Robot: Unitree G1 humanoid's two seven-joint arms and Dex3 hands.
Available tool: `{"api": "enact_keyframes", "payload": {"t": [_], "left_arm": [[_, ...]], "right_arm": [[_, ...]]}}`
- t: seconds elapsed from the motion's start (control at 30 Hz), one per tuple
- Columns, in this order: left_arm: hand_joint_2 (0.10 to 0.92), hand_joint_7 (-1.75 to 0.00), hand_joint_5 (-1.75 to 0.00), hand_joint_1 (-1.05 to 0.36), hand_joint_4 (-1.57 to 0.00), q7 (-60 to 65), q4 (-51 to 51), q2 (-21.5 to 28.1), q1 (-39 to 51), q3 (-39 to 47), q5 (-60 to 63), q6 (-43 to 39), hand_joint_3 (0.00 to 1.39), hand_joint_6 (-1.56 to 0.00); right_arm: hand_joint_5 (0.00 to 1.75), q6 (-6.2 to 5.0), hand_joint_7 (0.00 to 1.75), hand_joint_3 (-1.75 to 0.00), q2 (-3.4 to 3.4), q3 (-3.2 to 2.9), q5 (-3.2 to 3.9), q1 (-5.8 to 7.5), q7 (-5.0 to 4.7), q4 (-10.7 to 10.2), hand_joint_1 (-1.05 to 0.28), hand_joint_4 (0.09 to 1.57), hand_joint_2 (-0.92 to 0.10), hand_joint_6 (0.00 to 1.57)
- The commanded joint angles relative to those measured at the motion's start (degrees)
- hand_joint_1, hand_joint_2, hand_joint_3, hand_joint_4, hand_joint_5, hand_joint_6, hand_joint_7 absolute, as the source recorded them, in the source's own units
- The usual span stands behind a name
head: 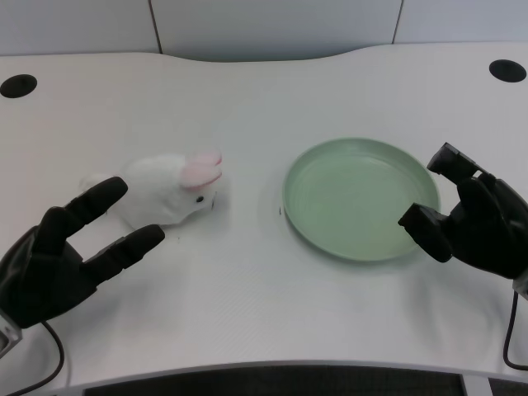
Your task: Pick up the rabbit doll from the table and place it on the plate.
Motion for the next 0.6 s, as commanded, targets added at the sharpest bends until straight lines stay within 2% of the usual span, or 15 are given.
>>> {"api": "enact_keyframes", "payload": {"t": [0.03, 0.17, 0.23, 0.3, 0.37, 0.43, 0.47, 0.5, 0.6], "left_arm": [[0.921, -0.01, -0.03, -0.66, -0.9, 0.4, -1.1, -0.1, 0.1, 0.8, -1.2, -0.6, 0.1, -0.84], [0.921, -0.01, -0.04, -0.64, -0.91, 1.6, -3.5, -0.9, 0.6, 1.2, -2.0, -1.2, 0.07, -0.85], [0.909, -0.01, -0.04, -0.61, -0.91, 2.5, -8.4, -2.0, 1.5, 1.7, -3.5, -2.0, 0.05, -0.85], [0.906, -0.01, -0.04, -0.59, -0.93, 5.0, -15.7, -3.8, 3.2, 1.6, -3.8, -6.7, 0.04, -0.86], [0.901, -0.01, -0.04, -0.56, -0.93, 6.5, -22.7, -5.4, 4.9, 0.5, -2.6, -15.1, 0.02, -0.85], [0.902, 0.0, -0.03, -0.56, -0.92, 8.9, -27.5, -6.4, 5.6, -1.3, 0.8, -27.4, 0.02, -0.83], [0.9, 0.0, -0.03, -0.57, -0.91, 10.0, -28.5, -6.5, 5.7, -2.1, 2.1, -31.8, 0.01, -0.82], [0.9, 0.0, -0.02, -0.58, -0.91, 11.9, -28.0, -6.0, 4.8, -3.2, 5.5, -40.7, 0.01, -0.82], [0.903, 0.0, 0.0, -0.63, -0.76, 16.3, -25.3, -4.1, 2.5, -5.9, 12.3, -55.8, 0.01, -0.67]], "right_arm": [[1.75, 0.12, 1.75, -0.03, -1.19, -0.11, 0.06, -0.79, -0.14, 0.2, -0.59, 1.06, -0.91, 0.78], [1.75, -0.16, 1.75, -0.02, -1.15, -0.14, 0.07, -0.83, 0.14, 0.2, -0.6, 1.06, -0.91, 0.79], [1.75, -0.97, 1.75, -0.05, -1.13, 0.22, -0.38, -0.71, -0.6, 0.0, -0.61, 1.06, -0.92, 0.79], [1.75, -0.4, 1.75, -0.06, -1.21, 0.41, -0.49, -0.85, -0.53, 0.0, -0.61, 1.06, -0.92, 0.79], [1.75, -0.17, 1.75, -0.06, -1.17, 0.49, -0.45, -0.88, -0.38, 0.1, -0.6, 1.06, -0.91, 0.78], [1.75, -0.22, 1.75, -0.05, -1.1, 0.58, -0.48, -0.85, -0.62, 0.0, -0.6, 1.06, -0.91, 0.79], [1.75, -0.26, 1.75, -0.05, -1.08, 0.62, -0.5, -0.84, -0.69, 0.0, -0.6, 1.07, -0.91, 0.79], [1.75, -0.49, 1.75, -0.05, -1.03, 0.69, -0.54, -0.81, -0.63, 0.0, -0.6, 1.07, -0.91, 0.79], [1.75, -0.83, 1.75, -0.05, -0.9, 0.74, -0.41, -0.71, -0.54, -0.1, -0.61, 1.07, -0.91, 0.79]]}}
